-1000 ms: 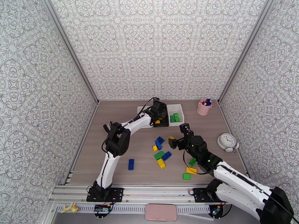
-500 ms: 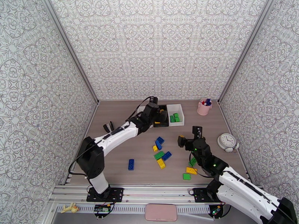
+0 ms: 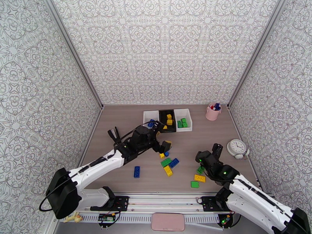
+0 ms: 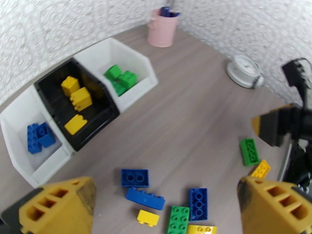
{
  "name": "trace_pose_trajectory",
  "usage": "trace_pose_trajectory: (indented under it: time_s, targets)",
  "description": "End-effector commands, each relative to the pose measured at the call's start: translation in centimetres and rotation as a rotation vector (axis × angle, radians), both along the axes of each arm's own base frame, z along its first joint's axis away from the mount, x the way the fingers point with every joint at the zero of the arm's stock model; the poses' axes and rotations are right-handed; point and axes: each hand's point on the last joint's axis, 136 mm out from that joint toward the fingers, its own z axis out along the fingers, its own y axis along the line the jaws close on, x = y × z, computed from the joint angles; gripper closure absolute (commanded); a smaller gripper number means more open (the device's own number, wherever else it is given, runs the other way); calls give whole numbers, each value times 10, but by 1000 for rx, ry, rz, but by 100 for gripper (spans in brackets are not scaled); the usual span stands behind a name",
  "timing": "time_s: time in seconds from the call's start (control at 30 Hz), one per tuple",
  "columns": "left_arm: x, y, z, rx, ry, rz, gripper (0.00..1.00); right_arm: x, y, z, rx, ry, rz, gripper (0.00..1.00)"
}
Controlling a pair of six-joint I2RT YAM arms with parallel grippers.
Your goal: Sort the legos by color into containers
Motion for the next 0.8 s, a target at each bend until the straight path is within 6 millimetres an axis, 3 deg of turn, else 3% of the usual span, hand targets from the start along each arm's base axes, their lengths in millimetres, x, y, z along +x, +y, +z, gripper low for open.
trace_pose_trajectory:
  time_s: [0.0, 0.1, 0.33, 0.77]
  targets:
    - [-44, -12, 1, -3, -55, -231, 0, -6, 3, -8, 47, 46, -36, 9]
    - [-72, -16, -5, 11, -118, -339, 0, -5, 7, -15, 56, 62, -31, 8]
    - [-100, -20, -4, -62, -266, -443, 0, 0, 19, -34, 69, 123, -19, 8]
    - [-112, -25, -13, -53, -284, -501, 0, -1, 28, -73, 105, 184, -48, 13]
